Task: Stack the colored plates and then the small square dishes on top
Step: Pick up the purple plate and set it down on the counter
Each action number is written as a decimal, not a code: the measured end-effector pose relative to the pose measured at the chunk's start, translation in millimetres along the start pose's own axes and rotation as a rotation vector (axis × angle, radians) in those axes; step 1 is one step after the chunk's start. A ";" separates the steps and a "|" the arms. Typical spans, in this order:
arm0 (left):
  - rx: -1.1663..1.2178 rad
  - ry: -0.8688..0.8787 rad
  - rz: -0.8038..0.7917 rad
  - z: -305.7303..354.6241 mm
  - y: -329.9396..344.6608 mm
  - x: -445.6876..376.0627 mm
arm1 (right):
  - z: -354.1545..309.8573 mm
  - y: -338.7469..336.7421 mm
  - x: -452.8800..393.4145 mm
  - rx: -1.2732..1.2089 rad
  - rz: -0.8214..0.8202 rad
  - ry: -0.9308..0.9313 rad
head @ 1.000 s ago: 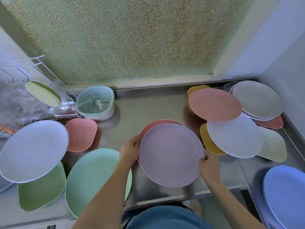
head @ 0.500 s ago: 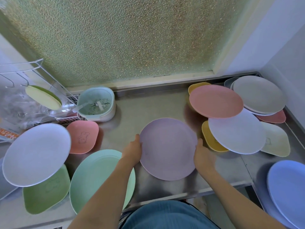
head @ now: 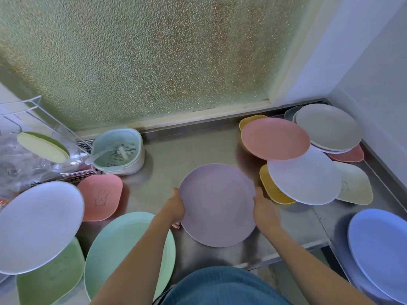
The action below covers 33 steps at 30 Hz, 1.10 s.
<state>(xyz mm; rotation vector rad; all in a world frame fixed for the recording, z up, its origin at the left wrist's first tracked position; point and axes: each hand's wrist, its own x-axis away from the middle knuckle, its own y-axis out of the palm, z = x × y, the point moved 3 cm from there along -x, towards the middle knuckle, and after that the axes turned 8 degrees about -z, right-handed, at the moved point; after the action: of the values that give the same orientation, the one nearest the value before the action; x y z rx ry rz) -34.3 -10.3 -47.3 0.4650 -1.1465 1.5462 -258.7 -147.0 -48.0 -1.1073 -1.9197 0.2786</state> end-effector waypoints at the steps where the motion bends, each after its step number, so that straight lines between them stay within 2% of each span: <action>1: -0.004 -0.007 -0.002 0.6 0.0 0.9 | 0.8 -1.8 -0.3 0.038 0.001 -0.010; 4: -0.029 -0.028 0.006 3.6 -0.9 2.3 | 8.0 -4.3 -0.9 0.261 0.007 -0.082; 7: -0.023 -0.014 -0.014 8.6 1.6 0.7 | 17.9 -4.9 4.4 0.241 -0.033 -0.081; 10: -0.018 -0.005 -0.007 10.2 8.5 -0.4 | 26.0 -13.1 5.0 0.385 -0.013 -0.092; 15: -0.038 -0.018 0.083 13.4 16.6 8.5 | 19.6 -35.5 5.8 0.546 0.113 -0.239; 19: 0.062 -0.119 0.110 10.1 21.2 16.7 | 16.7 -42.8 4.3 0.616 0.123 -0.272; 23: 0.309 -0.253 0.030 -0.1 26.3 19.5 | 7.6 -38.5 1.1 0.647 0.061 -0.358; 27: 0.389 -0.312 -0.110 -3.3 31.8 27.3 | -9.2 -41.8 -0.8 0.636 0.090 -0.487; 33: 0.455 -0.322 -0.009 1.7 40.7 33.7 | -14.4 -67.7 -14.7 0.627 0.172 -0.543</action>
<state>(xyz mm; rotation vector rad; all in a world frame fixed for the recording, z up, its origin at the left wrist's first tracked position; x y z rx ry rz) -82.4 8.9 -37.0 1.0527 -1.0205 1.7702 -284.2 -200.9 -9.9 -0.8077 -1.9649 1.2894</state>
